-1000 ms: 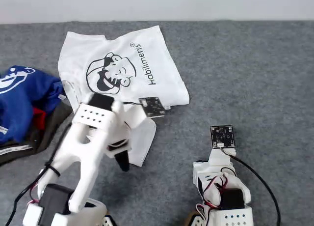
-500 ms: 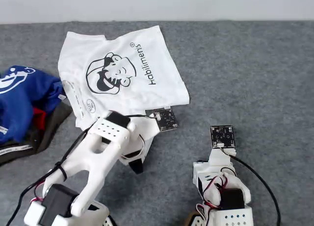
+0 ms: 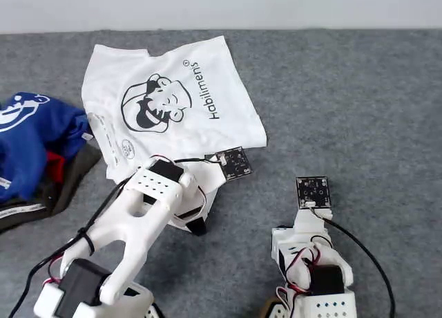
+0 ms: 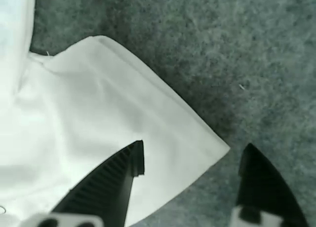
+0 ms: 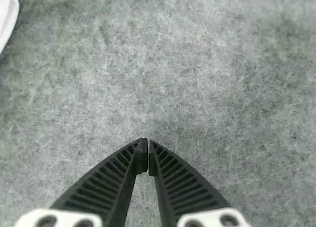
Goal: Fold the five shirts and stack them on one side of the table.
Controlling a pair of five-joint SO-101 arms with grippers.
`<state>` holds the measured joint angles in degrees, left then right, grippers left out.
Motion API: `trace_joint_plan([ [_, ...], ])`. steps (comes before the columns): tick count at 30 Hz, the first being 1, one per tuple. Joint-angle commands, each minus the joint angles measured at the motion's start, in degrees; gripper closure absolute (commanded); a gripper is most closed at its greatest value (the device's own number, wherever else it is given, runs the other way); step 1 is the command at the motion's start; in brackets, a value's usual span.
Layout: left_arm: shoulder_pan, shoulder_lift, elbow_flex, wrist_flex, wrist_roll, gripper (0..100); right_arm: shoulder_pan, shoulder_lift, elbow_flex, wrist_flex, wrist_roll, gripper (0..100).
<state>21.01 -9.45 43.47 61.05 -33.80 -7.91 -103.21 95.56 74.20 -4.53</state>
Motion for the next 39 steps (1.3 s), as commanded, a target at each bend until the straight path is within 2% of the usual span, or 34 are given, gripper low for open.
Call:
trace_joint_plan([
  [1,-0.1,1.6,-0.8,0.0,0.2,69,-0.3,-0.6,0.9,0.5,-0.2,99.0],
  [9,-2.5,12.6,-9.5,2.9,0.4,70,-0.3,-0.6,0.9,0.5,-0.2,99.0],
  [16,-1.3,15.9,-10.5,4.0,0.4,81,-0.3,-0.6,0.9,0.5,-0.2,99.0],
  [23,0.4,15.7,-10.2,3.9,0.3,98,-0.3,-0.6,0.9,0.5,-0.2,99.0],
  [28,-1.2,15.5,-10.7,4.1,0.3,99,-0.3,-0.6,0.9,0.5,-0.2,99.0],
  [32,-5.4,9.8,-10.2,4.5,0.3,99,-0.3,-0.6,0.9,0.5,-0.2,99.0],
  [39,-10.4,-9.8,-10.4,13.0,0.4,99,-0.3,-0.6,0.9,0.5,-0.2,99.0],
])
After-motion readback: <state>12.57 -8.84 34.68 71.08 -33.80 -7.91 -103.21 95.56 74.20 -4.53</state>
